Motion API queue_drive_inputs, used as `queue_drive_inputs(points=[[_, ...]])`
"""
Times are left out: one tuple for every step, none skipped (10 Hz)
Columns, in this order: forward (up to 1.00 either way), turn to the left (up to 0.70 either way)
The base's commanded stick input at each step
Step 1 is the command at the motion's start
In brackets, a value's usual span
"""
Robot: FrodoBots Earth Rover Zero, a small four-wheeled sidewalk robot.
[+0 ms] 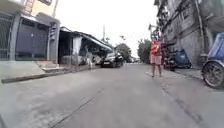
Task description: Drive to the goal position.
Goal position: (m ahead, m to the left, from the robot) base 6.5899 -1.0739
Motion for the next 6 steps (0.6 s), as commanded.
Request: queue_drive_inputs(points=[[1.0, 0.0], [1.0, 0.0], [1.0, 0.0], [1.0, -0.06], [1.0, -0.19], [1.0, -0.39]])
